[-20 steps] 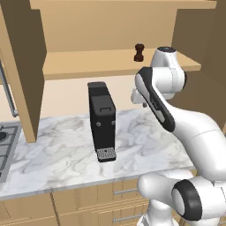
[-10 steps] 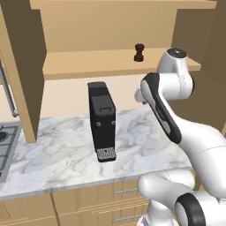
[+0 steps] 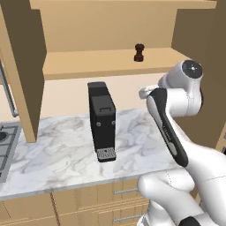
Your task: Retrieve the shaker from the cabinet and place it next the steak on a plate on the dining table.
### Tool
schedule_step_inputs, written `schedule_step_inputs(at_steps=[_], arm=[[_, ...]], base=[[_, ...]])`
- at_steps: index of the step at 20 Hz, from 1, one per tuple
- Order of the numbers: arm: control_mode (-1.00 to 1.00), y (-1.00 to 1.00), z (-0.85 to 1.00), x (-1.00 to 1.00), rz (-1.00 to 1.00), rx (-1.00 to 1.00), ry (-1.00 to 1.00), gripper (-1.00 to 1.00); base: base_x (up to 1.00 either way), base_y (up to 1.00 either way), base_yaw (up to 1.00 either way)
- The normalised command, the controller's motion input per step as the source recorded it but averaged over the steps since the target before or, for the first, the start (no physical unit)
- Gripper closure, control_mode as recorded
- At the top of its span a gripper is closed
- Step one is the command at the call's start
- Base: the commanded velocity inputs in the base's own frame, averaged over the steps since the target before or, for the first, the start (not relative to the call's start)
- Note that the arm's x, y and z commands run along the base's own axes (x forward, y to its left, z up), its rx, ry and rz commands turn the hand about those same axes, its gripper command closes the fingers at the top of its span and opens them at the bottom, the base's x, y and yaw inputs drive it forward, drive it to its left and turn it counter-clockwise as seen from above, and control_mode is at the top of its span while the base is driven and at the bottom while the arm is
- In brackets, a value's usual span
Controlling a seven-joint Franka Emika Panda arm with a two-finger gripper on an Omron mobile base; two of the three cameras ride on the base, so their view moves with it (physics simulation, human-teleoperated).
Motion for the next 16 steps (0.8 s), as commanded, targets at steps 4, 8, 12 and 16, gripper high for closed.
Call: schedule_step_inputs(at_steps=[4, 8, 12, 16], arm=[[-1.00, -0.01, 0.46, 0.00, 0.00, 0.00, -0.18, -1.00], [-1.00, 0.00, 0.59, 0.03, 0.00, 0.00, -0.11, -1.00], [-1.00, -0.01, 0.63, 0.11, 0.00, 0.00, -0.01, -1.00], [-1.00, -0.04, 0.58, 0.12, -0.05, 0.04, 0.00, -1.00]], base=[[0.00, 0.00, 0.00], [0.00, 0.00, 0.00], [0.00, 0.00, 0.00], [0.00, 0.00, 0.00]])
